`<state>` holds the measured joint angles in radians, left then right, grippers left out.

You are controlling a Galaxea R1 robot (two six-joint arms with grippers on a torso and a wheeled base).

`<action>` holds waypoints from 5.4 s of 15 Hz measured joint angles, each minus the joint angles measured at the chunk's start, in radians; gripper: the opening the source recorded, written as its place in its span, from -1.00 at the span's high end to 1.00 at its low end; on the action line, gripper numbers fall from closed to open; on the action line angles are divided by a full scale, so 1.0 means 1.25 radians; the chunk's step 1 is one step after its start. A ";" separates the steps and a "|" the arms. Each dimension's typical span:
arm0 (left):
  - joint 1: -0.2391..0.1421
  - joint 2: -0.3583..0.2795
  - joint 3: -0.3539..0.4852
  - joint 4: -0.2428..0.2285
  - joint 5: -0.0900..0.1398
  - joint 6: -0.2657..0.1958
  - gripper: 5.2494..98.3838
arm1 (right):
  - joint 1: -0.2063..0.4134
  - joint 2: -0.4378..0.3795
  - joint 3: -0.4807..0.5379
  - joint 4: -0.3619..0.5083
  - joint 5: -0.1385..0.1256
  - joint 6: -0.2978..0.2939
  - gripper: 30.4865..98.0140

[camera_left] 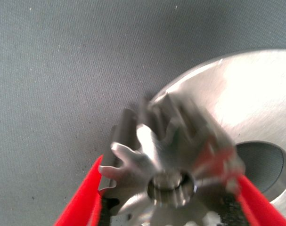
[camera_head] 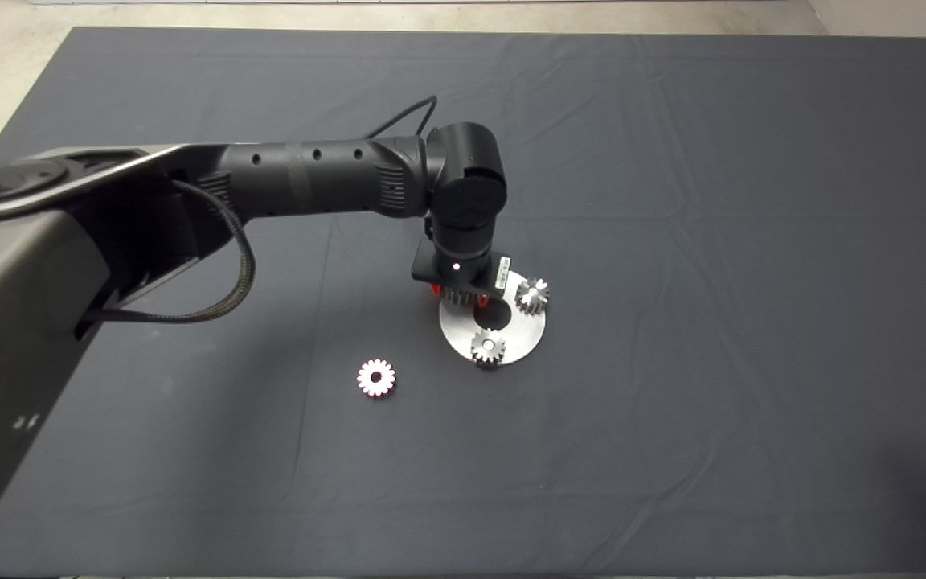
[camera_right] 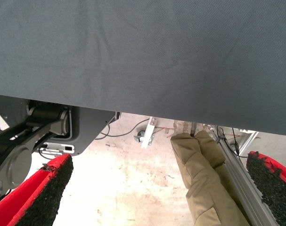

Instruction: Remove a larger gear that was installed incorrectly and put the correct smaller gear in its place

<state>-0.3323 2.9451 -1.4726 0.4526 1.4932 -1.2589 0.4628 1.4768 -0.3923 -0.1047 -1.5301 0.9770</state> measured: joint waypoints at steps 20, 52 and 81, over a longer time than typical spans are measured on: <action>-0.002 0.000 -0.003 0.004 0.002 0.004 -0.02 | 0.000 0.009 0.005 0.000 0.000 0.013 -0.97; -0.025 0.000 -0.008 0.021 -0.020 0.013 0.23 | 0.000 0.022 0.017 0.000 0.000 0.030 -0.97; -0.102 -0.253 0.189 -0.043 0.012 -0.015 0.31 | 0.000 0.053 0.018 0.000 0.000 0.036 -0.97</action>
<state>-0.4604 2.6283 -1.2363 0.3987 1.5083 -1.2777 0.4623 1.5428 -0.3694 -0.1047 -1.5302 1.0217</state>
